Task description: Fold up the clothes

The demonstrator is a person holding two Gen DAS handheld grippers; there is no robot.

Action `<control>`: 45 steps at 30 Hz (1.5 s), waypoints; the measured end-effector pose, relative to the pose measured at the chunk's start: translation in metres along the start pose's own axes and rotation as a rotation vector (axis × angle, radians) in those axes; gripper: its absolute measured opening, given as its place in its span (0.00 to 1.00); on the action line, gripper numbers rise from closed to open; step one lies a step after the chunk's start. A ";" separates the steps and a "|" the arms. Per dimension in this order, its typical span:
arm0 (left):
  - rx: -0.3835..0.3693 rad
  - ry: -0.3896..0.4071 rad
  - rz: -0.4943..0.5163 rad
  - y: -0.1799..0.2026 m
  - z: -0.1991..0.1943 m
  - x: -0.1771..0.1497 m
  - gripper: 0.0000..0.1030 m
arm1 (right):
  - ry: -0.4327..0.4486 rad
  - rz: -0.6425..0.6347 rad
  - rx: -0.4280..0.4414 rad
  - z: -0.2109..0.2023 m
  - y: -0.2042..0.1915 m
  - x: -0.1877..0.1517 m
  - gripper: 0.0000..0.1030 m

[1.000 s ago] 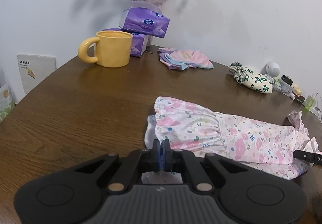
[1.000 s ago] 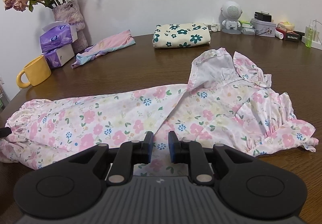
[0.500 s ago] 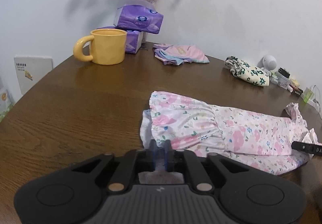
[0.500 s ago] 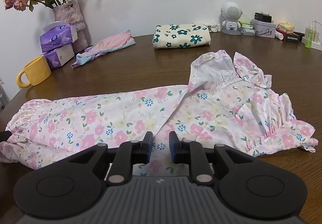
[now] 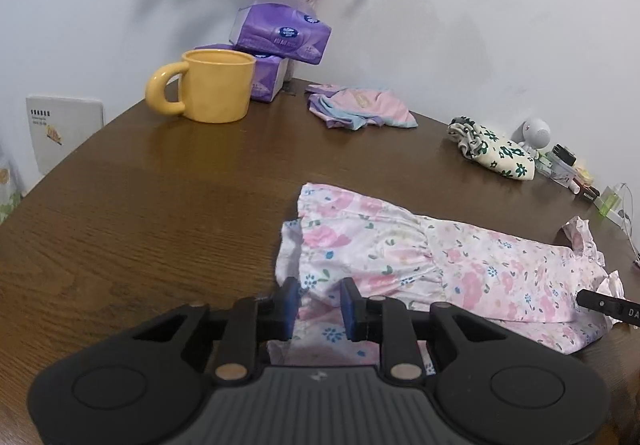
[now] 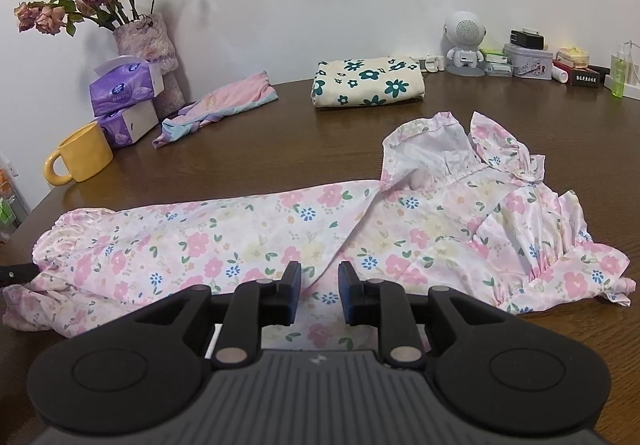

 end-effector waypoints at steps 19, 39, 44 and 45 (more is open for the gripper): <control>-0.144 0.047 0.354 0.108 0.004 0.057 0.14 | 0.032 -0.150 0.076 0.014 -0.060 0.039 0.19; -0.220 -0.124 0.294 0.121 0.091 0.028 0.07 | -0.053 -0.211 0.051 0.070 -0.079 0.025 0.17; -0.213 -0.120 0.275 0.116 0.091 0.030 0.05 | -0.040 -0.166 0.012 0.072 -0.059 0.029 0.17; -0.212 -0.117 0.276 0.116 0.090 0.030 0.05 | -0.037 -0.157 0.005 0.072 -0.055 0.030 0.17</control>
Point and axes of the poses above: each gripper's, at about its wrist camera, not at the fingertips, and z roughly the way its jaws point, y to its right, x to its top, the point moved 4 cm from there along z, roughly the way its jaws point, and after that the axes turned 2 degrees about z, right-handed, at the moved point
